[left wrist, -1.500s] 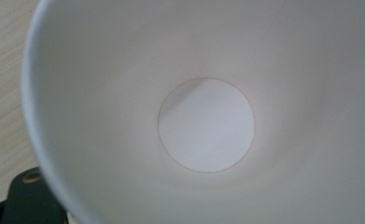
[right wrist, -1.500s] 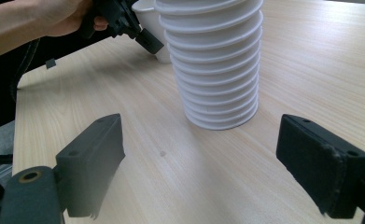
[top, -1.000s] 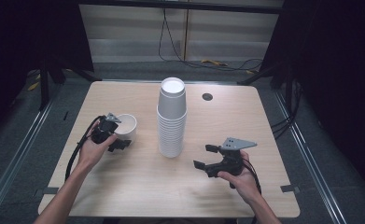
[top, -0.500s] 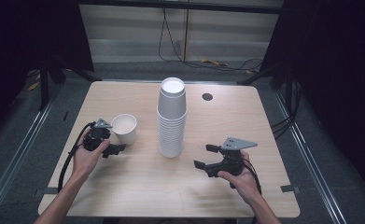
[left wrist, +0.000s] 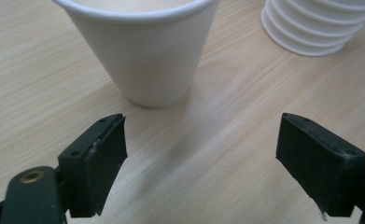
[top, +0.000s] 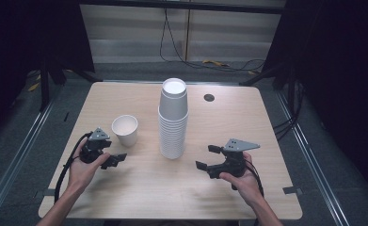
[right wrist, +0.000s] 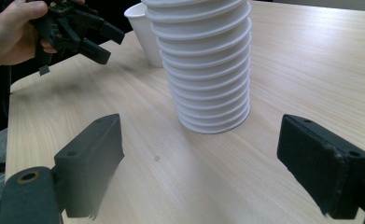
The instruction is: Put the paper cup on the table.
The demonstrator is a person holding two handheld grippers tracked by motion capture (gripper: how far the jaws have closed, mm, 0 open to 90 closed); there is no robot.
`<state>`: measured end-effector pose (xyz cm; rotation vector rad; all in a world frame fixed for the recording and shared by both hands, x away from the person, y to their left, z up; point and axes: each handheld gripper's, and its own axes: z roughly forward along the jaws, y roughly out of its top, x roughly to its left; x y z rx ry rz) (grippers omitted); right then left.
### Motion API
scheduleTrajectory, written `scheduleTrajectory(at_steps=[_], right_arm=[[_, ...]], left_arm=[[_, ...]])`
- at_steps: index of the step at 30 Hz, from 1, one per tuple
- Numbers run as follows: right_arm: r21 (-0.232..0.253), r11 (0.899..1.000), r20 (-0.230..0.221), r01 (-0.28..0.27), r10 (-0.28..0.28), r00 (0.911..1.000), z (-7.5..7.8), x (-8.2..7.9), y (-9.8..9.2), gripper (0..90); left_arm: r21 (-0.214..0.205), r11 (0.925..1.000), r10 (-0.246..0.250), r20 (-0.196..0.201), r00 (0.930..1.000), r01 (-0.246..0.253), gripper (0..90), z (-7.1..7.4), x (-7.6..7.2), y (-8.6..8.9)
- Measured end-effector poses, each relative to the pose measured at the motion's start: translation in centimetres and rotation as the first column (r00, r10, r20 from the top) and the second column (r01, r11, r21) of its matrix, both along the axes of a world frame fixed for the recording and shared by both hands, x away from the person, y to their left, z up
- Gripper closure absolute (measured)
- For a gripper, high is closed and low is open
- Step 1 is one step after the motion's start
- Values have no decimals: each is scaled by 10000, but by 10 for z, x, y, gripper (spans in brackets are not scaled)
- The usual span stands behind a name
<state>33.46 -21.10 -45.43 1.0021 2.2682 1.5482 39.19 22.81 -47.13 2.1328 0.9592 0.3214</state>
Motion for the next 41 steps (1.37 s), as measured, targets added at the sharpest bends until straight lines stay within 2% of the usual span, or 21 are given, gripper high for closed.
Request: scheduleTrajectory(at_steps=[3, 6, 8, 12, 13, 16, 17, 21, 24, 27, 28, 29, 32, 33, 34, 39, 40, 41], right_arm=[[5, 10000, -25, 25, -25, 10000, 0, 0, 0, 143], [-5, 10000, -58, 48, -48, 10000, -1, 0, 0, 142], [-7, 10000, -58, 25, -25, 10000, -2, 1, 0, 143], [-11, 10000, -111, 45, -45, 9999, -3, 1, 0, 143], [-11, 10000, -95, 53, -54, 9999, -3, 1, 0, 143], [19, 10000, 14, 70, -70, 10000, -1, 0, -1, 143], [1, 10000, 5, 77, -77, 10000, -1, 0, -1, 143], [11, 10000, 69, 98, -98, 9999, 1, -1, -2, 143], [-4, 9999, 39, 107, -107, 9999, 2, -5, -4, 143], [376, 9990, 71, 241, -244, 9997, 3, -9, -6, 148], [309, 9991, 163, 291, -296, 9994, 4, -11, -6, 148], [252, 9992, 209, 299, -305, 9993, 5, -12, -6, 148], [326, 9992, 265, 248, -257, 9993, 5, -16, -5, 148], [353, 9991, 243, 241, -250, 9994, 5, -17, -5, 147], [364, 9991, 226, 234, -242, 9995, 4, -18, -4, 147], [193, 9994, 31, 281, -281, 9996, -8, -20, -2, 147], [-34, 9995, -61, 306, -307, 9995, -12, -20, -1, 146], [-96, 9995, -108, 309, -310, 9995, -14, -20, 0, 146]], left_arm=[[-565, 9984, 65, 218, 9997, -52, 160, 3, -7, 1], [-1276, 9918, -40, 280, 9996, 75, 160, 7, -14, 1], [-1197, 9927, -92, 427, 9990, 142, 160, 9, -18, 0], [-1272, 9913, -303, 389, 9988, 351, 160, 7, -26, -5], [-1132, 9924, -425, 465, 9980, 475, 160, 7, -28, -7], [-1226, 9913, -424, 504, 9978, 483, 160, 5, -30, -11], [-1454, 9883, -399, 398, 9984, 453, 160, 3, -31, -13], [-1356, 9889, -539, 568, 9969, 612, 160, 2, -36, -19], [-1568, 9850, -632, 569, 9964, 715, 160, 0, -43, -24], [-1889, 9800, -521, 596, 9969, 625, 163, 0, -48, -28], [-1910, 9795, -540, 592, 9968, 644, 162, 0, -50, -29], [-2069, 9759, -588, 551, 9967, 691, 160, -1, -52, -31], [-2123, 9738, -689, 638, 9956, 810, 161, -2, -56, -37], [-2247, 9708, -716, 630, 9954, 841, 160, -4, -57, -39], [-2317, 9688, -762, 600, 9953, 881, 160, -5, -58, -41], [-2211, 9725, -619, 594, 9963, 736, 161, -15, -60, -52], [-2250, 9716, -632, 535, 9966, 737, 161, -16, -60, -52], [-2452, 9671, -566, 522, 9970, 678, 161, -16, -59, -51]])
